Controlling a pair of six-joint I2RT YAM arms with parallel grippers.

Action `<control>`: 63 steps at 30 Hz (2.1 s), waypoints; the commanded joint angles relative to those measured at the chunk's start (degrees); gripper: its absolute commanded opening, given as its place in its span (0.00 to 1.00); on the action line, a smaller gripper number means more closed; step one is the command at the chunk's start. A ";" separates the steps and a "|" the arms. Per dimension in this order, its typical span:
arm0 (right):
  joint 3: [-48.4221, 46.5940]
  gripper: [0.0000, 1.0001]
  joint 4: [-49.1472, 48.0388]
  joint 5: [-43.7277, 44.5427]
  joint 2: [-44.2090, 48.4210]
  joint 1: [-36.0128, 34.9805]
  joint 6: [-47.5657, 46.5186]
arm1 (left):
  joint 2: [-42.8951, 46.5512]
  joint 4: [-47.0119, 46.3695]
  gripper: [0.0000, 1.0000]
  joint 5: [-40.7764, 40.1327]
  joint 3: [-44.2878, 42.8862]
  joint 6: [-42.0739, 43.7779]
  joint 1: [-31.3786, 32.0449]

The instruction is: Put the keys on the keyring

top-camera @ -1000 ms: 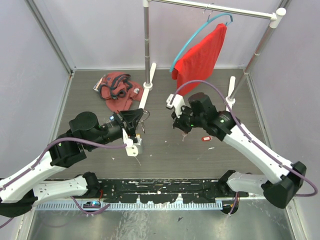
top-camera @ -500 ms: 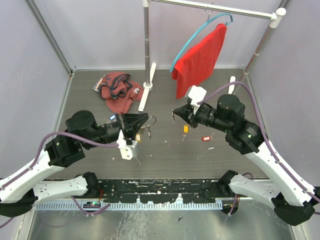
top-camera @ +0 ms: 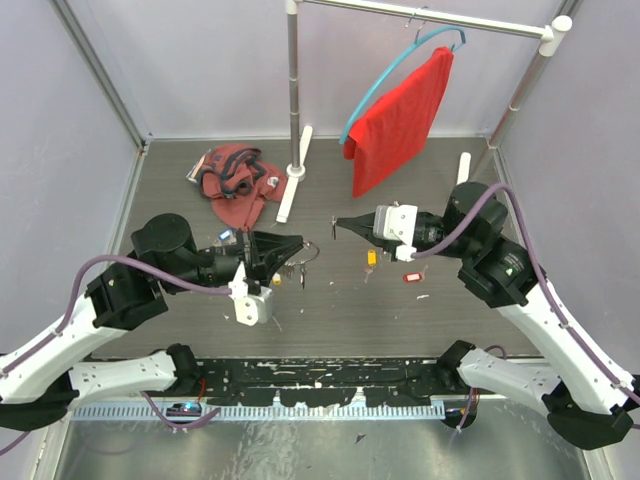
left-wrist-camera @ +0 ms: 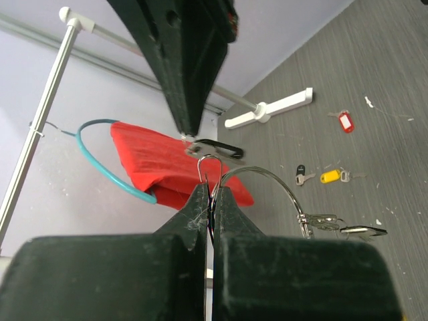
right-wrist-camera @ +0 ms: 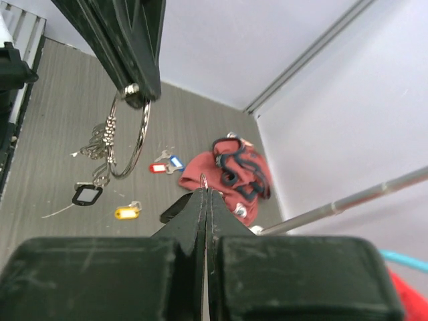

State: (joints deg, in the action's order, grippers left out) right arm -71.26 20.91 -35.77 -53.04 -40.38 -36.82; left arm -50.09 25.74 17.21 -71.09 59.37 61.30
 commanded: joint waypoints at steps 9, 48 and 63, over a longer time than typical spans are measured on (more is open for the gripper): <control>-9.78 0.01 11.00 -8.02 -5.34 -0.03 -16.77 | -4.91 13.08 0.00 1.51 -8.91 7.57 0.14; -12.12 0.01 13.27 -17.92 -9.76 -0.83 -22.59 | -11.91 20.26 0.00 -1.33 -15.26 12.06 0.34; -13.55 0.01 16.45 -18.19 -11.17 -1.65 -24.12 | -12.43 20.36 0.00 -2.92 -15.82 12.43 1.11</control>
State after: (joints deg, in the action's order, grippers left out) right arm -82.41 37.85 -53.01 -64.29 -41.43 -60.14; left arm -62.59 47.18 14.79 -84.77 71.37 61.95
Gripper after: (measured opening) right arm 0.030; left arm 0.023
